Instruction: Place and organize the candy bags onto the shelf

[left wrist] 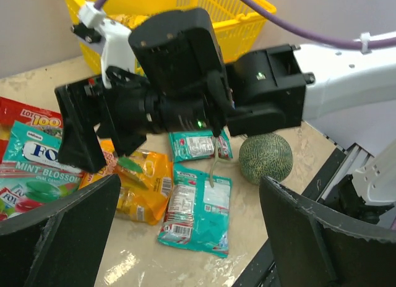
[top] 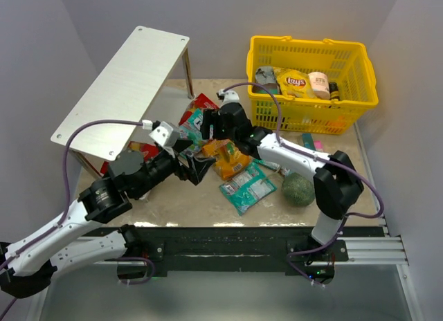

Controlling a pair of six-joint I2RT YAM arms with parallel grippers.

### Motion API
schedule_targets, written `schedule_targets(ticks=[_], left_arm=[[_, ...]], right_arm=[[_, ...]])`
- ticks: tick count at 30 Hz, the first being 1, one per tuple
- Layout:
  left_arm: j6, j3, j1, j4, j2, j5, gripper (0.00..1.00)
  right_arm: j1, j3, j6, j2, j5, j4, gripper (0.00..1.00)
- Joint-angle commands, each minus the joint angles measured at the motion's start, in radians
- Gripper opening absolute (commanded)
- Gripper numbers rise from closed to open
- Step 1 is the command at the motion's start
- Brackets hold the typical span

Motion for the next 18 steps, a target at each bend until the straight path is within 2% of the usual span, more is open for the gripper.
schedule_targets(ticks=[1, 4, 7, 13, 18], left_arm=[[-0.032, -0.026, -0.005, 0.036, -0.02, 0.017, 0.99], [-0.061, -0.065, -0.006, 0.036, -0.022, 0.025, 1.0], [-0.094, -0.113, -0.006, 0.05, -0.01, 0.028, 1.0], [-0.112, -0.168, -0.006, 0.096, 0.032, 0.045, 0.99], [-0.097, -0.184, -0.006, 0.121, 0.026, 0.033, 0.99]], right_arm=[[-0.068, 0.075, -0.19, 0.076, -0.034, -0.012, 0.79], [-0.097, 0.127, -0.177, 0.113, 0.008, -0.123, 0.79], [-0.103, 0.092, -0.1, 0.081, 0.074, -0.179, 0.79], [-0.103, -0.181, 0.167, -0.192, 0.212, -0.182, 0.8], [-0.103, -0.385, 0.357, -0.363, 0.182, -0.198, 0.8]])
